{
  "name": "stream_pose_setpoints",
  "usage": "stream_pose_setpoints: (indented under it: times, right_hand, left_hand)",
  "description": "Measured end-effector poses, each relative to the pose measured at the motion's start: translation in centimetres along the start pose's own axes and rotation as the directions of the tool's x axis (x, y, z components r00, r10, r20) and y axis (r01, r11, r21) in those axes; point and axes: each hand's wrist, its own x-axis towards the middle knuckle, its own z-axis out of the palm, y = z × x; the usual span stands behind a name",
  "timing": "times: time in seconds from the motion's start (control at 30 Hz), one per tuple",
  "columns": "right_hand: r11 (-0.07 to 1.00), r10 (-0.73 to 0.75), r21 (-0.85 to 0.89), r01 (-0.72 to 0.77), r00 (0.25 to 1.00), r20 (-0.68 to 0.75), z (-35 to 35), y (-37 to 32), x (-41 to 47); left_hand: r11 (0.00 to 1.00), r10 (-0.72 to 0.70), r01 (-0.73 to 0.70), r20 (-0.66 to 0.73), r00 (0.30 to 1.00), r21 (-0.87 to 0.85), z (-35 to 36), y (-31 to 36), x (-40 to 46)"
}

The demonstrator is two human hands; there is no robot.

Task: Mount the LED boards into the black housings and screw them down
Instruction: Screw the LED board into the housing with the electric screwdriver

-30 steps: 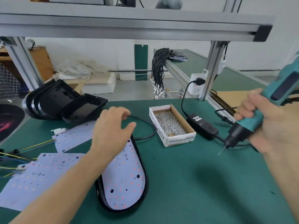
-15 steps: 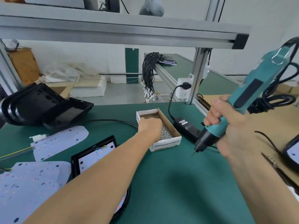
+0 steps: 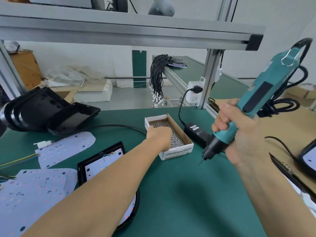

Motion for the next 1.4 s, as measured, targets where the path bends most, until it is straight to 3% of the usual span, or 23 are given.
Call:
stream_pose_setpoints:
  times: [0.2,0.5,0.63,0.7,0.73,0.8,0.9,1.0,1.07,1.2,1.4]
  right_hand:
    - [1.0,0.009,0.001,-0.009,1.0,-0.008,0.1,0.4,-0.3]
    - [1.0,0.015,0.026,-0.014,1.0,-0.023,0.6,0.6,-0.4]
    - [1.0,0.008,0.016,-0.008,1.0,-0.029,0.7,0.5,-0.5]
    - [1.0,0.004,0.015,-0.003,0.999,-0.038,0.8,0.4,-0.6]
    - [1.0,0.0,0.022,0.001,0.999,-0.045,0.9,0.4,-0.7]
    - [0.998,-0.012,0.053,0.015,0.998,-0.061,1.2,0.3,-0.8]
    - [0.991,-0.042,0.124,0.049,0.998,-0.053,2.1,0.3,-1.1]
    - [0.976,-0.075,0.204,0.076,0.997,-0.012,3.7,0.5,-1.5]
    - [0.961,-0.089,0.264,0.082,0.996,0.014,5.2,0.9,-1.9]
    - [0.937,-0.082,0.343,0.06,0.995,0.051,8.0,2.0,-3.0]
    - [0.939,-0.067,0.341,0.035,0.994,0.083,10.2,2.8,-4.2]
  left_hand:
    - [0.994,0.11,-0.11,0.008,0.994,0.009,0.4,0.5,-1.4]
    - [0.997,0.067,-0.071,-0.108,0.992,-0.034,1.6,0.3,-1.0]
    - [0.935,-0.076,0.03,-0.115,0.99,-0.352,1.3,-0.1,-1.3]
    - [0.796,-0.146,0.066,-0.085,0.986,-0.602,0.2,-0.5,-1.8]
    - [0.677,-0.169,0.059,-0.076,0.983,-0.734,-0.5,-0.7,-2.1]
    - [0.347,-0.192,0.03,-0.04,0.981,-0.938,-2.1,-1.4,-3.8]
    - [-0.084,-0.11,0.071,0.08,0.991,-0.994,-2.8,-3.2,-8.1]
    - [-0.356,0.014,0.148,0.153,0.988,-0.923,-1.5,-5.0,-13.0]
    - [-0.464,0.046,0.167,0.165,0.985,-0.87,-0.7,-5.7,-15.6]
    - [-0.586,0.054,0.144,0.139,0.989,-0.798,0.1,-6.3,-18.4]
    - [-0.638,0.006,0.096,0.119,0.993,-0.764,0.2,-6.7,-19.6]
